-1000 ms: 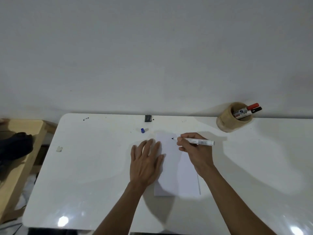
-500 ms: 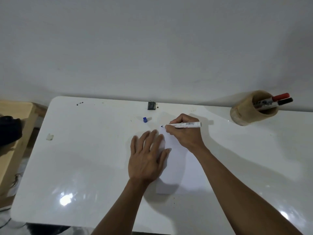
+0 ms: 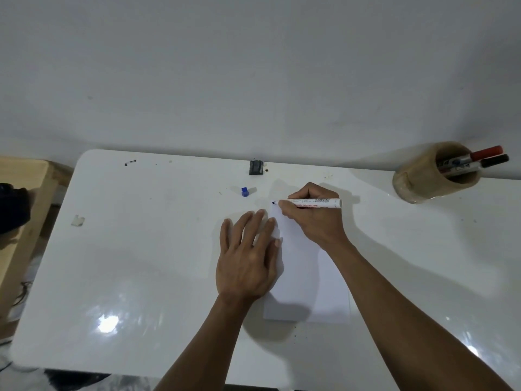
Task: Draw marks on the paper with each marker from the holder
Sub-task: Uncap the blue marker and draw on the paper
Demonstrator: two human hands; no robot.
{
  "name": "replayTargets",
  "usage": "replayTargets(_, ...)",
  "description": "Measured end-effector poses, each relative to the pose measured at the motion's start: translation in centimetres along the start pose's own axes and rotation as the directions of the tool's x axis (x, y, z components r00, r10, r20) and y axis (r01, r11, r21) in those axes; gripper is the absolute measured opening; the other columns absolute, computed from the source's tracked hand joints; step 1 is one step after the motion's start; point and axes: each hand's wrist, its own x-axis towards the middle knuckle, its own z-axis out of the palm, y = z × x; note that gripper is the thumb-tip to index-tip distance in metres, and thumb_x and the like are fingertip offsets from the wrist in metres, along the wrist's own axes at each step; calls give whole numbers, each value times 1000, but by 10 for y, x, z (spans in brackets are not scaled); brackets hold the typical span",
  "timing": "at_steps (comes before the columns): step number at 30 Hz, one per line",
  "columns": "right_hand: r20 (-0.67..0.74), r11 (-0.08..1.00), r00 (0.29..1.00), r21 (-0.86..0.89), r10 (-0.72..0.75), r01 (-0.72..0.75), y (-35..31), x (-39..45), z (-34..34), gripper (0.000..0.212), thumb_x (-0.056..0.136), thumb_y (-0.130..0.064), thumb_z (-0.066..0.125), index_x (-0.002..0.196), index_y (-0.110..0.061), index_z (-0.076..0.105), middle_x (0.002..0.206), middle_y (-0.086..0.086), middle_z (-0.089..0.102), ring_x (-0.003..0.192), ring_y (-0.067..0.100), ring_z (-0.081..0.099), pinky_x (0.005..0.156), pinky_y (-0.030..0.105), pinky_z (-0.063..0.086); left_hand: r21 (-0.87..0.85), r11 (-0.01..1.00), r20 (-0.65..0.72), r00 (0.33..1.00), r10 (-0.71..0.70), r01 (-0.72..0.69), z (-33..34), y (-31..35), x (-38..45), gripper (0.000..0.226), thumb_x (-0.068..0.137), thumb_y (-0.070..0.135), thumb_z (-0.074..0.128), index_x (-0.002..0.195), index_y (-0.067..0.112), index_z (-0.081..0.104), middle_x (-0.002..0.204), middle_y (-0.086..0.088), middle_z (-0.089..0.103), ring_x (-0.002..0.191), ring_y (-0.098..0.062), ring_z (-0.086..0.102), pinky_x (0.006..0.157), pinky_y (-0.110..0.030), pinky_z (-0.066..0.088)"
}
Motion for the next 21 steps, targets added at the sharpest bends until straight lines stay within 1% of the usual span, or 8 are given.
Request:
replayTargets(3, 2, 1000, 1000, -13, 8, -8, 1, 0, 0, 28, 74, -24, 88, 75, -3, 70, 77, 12, 77, 70, 36, 74, 62, 55, 60, 2, 1000, -3, 1000, 2, -2, 1, 0, 0, 44, 100, 38, 42, 138, 20, 57, 149, -6, 53, 141, -29, 45, 117, -57, 27)
replayTargets(7, 6, 1000, 1000, -22, 14, -14, 1, 1, 0, 30, 72, -29, 87, 73, -5, 69, 76, 12, 77, 68, 36, 73, 62, 55, 60, 8, 1000, -19, 1000, 4, -4, 2, -1, -1, 44, 99, 37, 46, 137, 20, 58, 149, -6, 53, 140, -29, 45, 117, -57, 28)
replayTargets(14, 29, 995, 999, -98, 21, -18, -1, 0, -2, 27, 73, -24, 90, 73, -5, 71, 75, 9, 77, 65, 28, 73, 61, 49, 61, 15, 1000, -9, 1000, 6, -6, 3, -1, -1, 44, 99, 39, 45, 138, 21, 57, 150, -5, 52, 141, -28, 44, 118, -57, 27)
replayTargets(21, 29, 994, 999, -100, 39, -36, -3, 0, -3, 27, 73, -22, 90, 72, -5, 70, 74, 9, 76, 66, 31, 72, 59, 48, 59, 6, 1000, -25, 1000, 10, -9, 2, -1, -1, 45, 100, 39, 43, 138, 21, 57, 150, -5, 52, 141, -28, 44, 118, -56, 27)
